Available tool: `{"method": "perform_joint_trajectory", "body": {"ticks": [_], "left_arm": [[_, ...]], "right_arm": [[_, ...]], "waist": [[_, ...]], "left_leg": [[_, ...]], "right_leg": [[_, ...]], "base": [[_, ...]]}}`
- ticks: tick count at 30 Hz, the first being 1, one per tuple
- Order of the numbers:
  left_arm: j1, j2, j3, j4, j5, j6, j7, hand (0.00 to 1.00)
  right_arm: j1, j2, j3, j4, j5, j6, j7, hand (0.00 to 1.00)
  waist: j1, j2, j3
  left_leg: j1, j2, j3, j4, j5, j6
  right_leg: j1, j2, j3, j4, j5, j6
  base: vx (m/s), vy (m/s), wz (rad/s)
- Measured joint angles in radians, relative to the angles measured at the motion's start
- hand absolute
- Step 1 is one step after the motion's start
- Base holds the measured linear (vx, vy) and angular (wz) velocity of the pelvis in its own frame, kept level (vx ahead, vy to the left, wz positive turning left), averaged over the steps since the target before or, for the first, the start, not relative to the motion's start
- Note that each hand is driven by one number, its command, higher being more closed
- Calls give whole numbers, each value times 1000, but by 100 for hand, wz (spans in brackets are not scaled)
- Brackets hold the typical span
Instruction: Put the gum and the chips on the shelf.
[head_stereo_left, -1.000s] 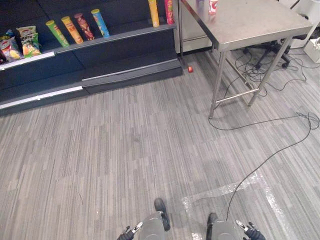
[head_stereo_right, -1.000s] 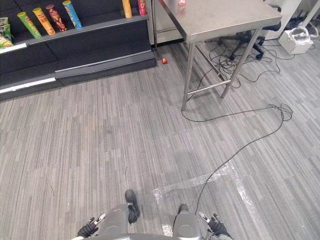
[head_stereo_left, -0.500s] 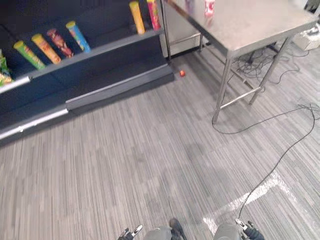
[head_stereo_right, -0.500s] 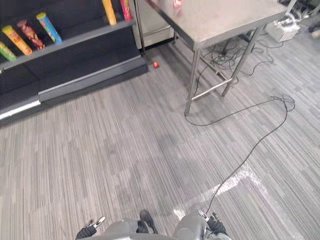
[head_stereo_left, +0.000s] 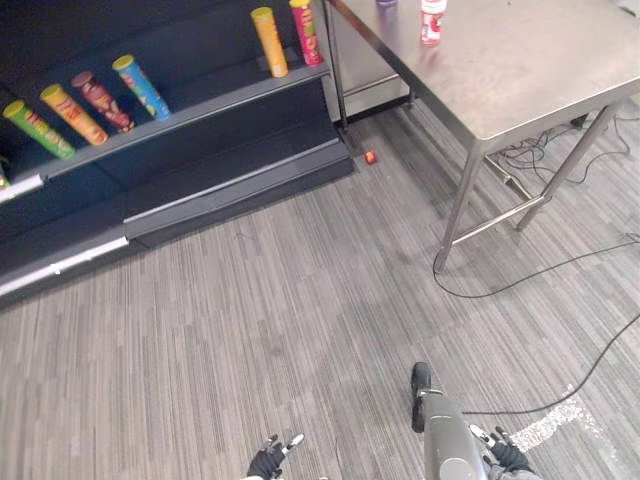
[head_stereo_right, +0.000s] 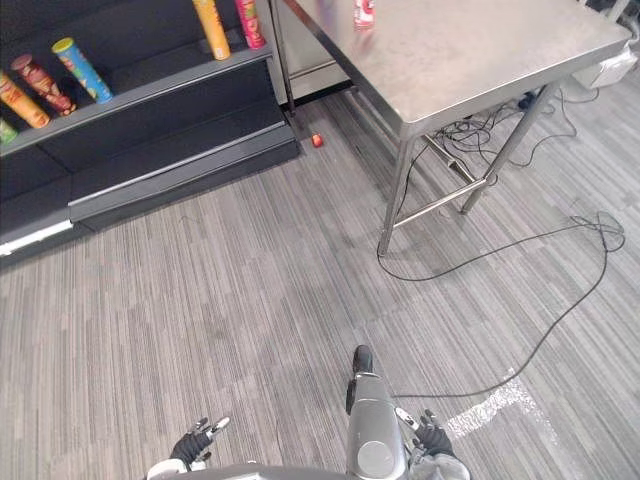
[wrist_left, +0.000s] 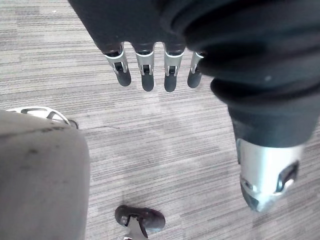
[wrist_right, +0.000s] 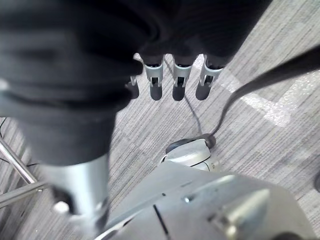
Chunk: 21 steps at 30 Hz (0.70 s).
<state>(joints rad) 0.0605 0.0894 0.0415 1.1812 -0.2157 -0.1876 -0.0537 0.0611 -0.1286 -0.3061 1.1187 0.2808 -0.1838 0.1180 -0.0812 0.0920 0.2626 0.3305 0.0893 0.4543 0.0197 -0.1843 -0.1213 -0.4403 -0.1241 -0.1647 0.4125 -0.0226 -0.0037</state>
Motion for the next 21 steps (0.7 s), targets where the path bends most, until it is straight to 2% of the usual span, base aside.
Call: {"method": "perform_joint_trajectory", "body": {"ticks": [2,4,5,6,7,8,9,10,12,15,16,17,18,19,21], "left_arm": [[-16,-9,3,0,1,-3,-4,0],[-38,-28,3,1,1,-2,-4,0],[-43,-51,6,-1,1,0,-6,0],[-45,-42,6,-7,1,0,-11,0],[-46,-40,8,-8,1,1,-10,0],[-46,-38,25,-10,-6,1,-10,0],[-44,-38,45,-11,-17,1,-9,0],[-44,-37,48,-13,-18,1,-9,0],[-47,-36,66,-34,-18,-5,-9,0],[-46,-30,63,-42,-57,-16,-11,0],[-46,-26,56,-44,-73,-22,-11,0],[-45,-25,51,-46,-78,-22,-11,0],[-45,-23,44,-46,-77,-24,-10,0],[-46,-22,43,-46,-77,-24,-10,0],[-45,-26,44,-44,-77,-24,-7,0]], "right_arm": [[0,-12,1,0,-7,1,1,0],[0,-19,0,1,-7,1,1,0],[-1,-27,0,6,-7,1,1,0],[0,-36,0,21,-7,1,1,0],[0,-41,1,28,-7,1,0,0],[0,-51,2,35,-6,1,0,0],[0,-53,2,35,-5,0,0,0],[0,-55,0,34,-4,-2,0,0],[-1,-55,-47,36,-4,-4,-1,0],[0,-51,-81,36,5,-3,-4,0],[4,-50,-82,36,5,-3,-5,0],[5,-50,-82,36,5,-3,-5,0],[5,-50,-82,35,4,-3,-5,0],[5,-51,-81,34,4,-3,-5,0],[4,-52,-77,35,3,-3,-7,0]], "waist": [[0,-2,1],[0,-5,-1],[1,-7,-2],[0,-9,-2],[0,-19,3],[1,-23,6],[2,-25,7],[1,-24,7],[4,-26,7],[6,-27,8],[4,-31,9],[4,-32,9],[4,-33,9],[3,-33,9],[3,-24,7]], "left_leg": [[3,16,-11,11,58,-33],[-32,36,-46,85,84,-47],[-70,57,-74,179,95,-66],[-119,84,-104,318,118,-103],[-146,98,-118,392,142,-115],[-201,122,-140,534,222,-116],[-252,149,-134,667,259,-122],[-284,163,-127,728,241,-107],[-408,187,-72,843,145,-96],[-502,185,-32,752,82,-55],[-521,169,-25,579,70,-40],[-522,161,-28,501,72,-37],[-519,138,-40,311,95,-11],[-519,120,-60,193,122,-6],[-539,121,-93,85,133,-19]], "right_leg": [[13,-5,-21,27,-46,-9],[28,-21,-43,43,-92,-3],[51,-29,-54,45,-112,-1],[87,-40,-67,43,-133,-1],[106,-44,-72,44,-143,2],[143,-51,-75,44,-160,-2],[176,-58,-72,40,-181,-10],[190,-60,-72,37,-189,-14],[244,-64,-78,0,-194,-14],[280,-72,-77,-27,-201,-2],[295,-85,-70,-27,-210,14],[299,-89,-64,-26,-215,21],[303,-105,-50,-19,-227,40],[303,-117,-36,-12,-237,56],[306,-126,-3,-4,-260,92]], "base": [[360,-254,33],[291,-193,45],[189,-130,43],[187,-122,40],[185,-118,28],[188,-97,11],[180,-78,4],[161,-37,-1],[148,-3,4],[171,87,-7],[185,165,-16],[243,245,-23],[231,273,-24],[293,371,-30],[235,320,-34]]}}
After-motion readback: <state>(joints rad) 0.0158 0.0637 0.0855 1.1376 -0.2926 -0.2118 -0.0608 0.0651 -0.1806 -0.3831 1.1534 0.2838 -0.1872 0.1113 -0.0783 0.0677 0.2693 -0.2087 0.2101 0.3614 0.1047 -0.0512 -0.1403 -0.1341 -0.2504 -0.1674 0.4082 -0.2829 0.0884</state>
